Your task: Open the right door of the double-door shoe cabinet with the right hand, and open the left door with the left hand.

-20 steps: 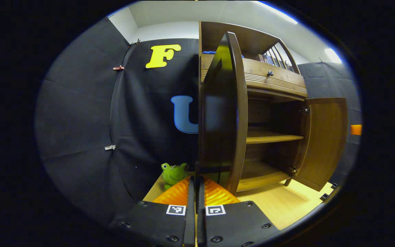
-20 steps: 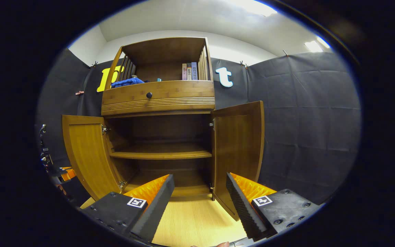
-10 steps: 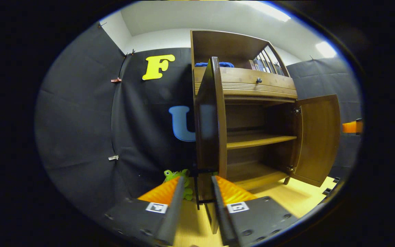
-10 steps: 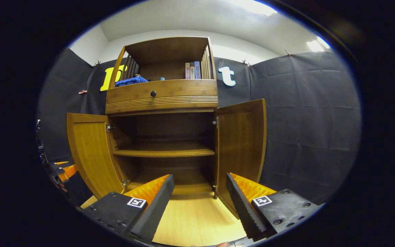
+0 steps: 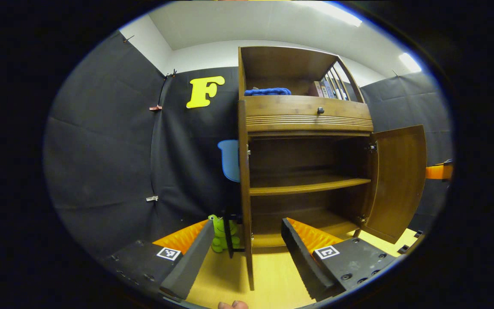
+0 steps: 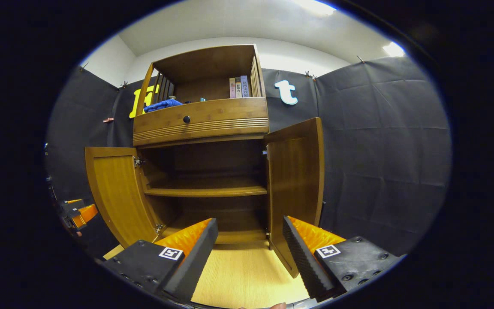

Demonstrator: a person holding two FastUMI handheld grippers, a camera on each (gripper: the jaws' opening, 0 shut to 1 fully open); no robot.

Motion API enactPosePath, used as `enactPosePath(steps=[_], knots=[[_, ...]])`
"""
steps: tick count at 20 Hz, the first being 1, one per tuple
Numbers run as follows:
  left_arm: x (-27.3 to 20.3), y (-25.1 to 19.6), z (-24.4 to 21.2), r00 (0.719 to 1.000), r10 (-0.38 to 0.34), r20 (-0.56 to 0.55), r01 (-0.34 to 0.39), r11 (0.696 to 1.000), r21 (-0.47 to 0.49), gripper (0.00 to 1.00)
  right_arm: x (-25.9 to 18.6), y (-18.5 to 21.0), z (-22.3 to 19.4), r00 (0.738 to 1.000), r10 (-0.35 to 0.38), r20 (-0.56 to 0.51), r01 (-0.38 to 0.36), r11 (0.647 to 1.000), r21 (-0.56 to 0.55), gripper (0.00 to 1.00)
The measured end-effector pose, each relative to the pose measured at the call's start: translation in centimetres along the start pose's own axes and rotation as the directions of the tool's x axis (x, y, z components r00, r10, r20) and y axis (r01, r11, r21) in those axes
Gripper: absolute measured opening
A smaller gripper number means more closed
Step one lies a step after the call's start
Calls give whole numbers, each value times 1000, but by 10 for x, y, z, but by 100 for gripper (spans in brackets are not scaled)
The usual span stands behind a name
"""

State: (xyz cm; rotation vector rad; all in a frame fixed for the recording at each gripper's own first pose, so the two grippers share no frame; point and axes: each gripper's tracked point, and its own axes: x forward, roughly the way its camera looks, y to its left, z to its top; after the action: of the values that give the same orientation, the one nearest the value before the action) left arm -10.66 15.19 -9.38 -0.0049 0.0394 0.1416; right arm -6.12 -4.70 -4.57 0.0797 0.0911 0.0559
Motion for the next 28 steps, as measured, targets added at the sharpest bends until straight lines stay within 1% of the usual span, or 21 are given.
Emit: enactPosePath(steps=[5, 6, 8, 15, 16, 19, 20, 23, 24, 25, 26, 27, 28], knots=[[5, -50, 8, 999, -34, -1, 34, 999, -9, 97, 5, -19, 6, 1000, 15, 6, -15, 1000, -6, 97], [6, -58, 10, 999, -39, -2, 39, 999, -11, 99, 6, -21, 7, 1000, 19, 8, -19, 1000, -9, 97], [11, -73, 13, 999, -43, 0, 43, 999, -9, 97, 7, -25, 9, 1000, 26, 11, -26, 1000, -12, 97], [34, -120, 33, 998, -57, 27, 58, 998, -30, 97, 21, -35, 11, 999, 42, 15, -42, 999, -15, 97], [37, -126, 37, 998, -59, 33, 60, 998, -33, 99, 22, -36, 12, 999, 43, 17, -43, 999, -14, 97], [42, -144, 46, 996, -68, 49, 69, 997, -25, 96, 27, -39, 11, 999, 42, 17, -41, 999, -18, 97], [44, -151, 47, 996, -76, 51, 77, 997, -21, 97, 28, -39, 11, 999, 41, 17, -41, 999, -16, 92], [47, -169, 48, 994, -97, 46, 98, 995, -16, 99, 31, -40, 11, 999, 39, 25, -38, 999, -20, 96], [48, -174, 49, 994, -105, 43, 106, 994, -15, 97, 32, -40, 11, 999, 39, 26, -38, 999, -23, 97], [50, -180, 49, 993, -113, 43, 114, 993, -11, 99, 34, -39, 9, 999, 41, 24, -40, 999, -23, 96], [51, -184, 51, 992, -118, 45, 118, 993, -7, 98, 34, -39, 9, 999, 42, 22, -42, 999, -21, 100], [52, -186, 52, 991, -122, 48, 122, 993, -5, 99, 36, -38, 8, 999, 46, 21, -46, 999, -18, 92], [53, -188, 54, 991, -124, 51, 125, 992, -4, 98, 37, -37, 8, 999, 48, 21, -48, 999, -17, 97]])
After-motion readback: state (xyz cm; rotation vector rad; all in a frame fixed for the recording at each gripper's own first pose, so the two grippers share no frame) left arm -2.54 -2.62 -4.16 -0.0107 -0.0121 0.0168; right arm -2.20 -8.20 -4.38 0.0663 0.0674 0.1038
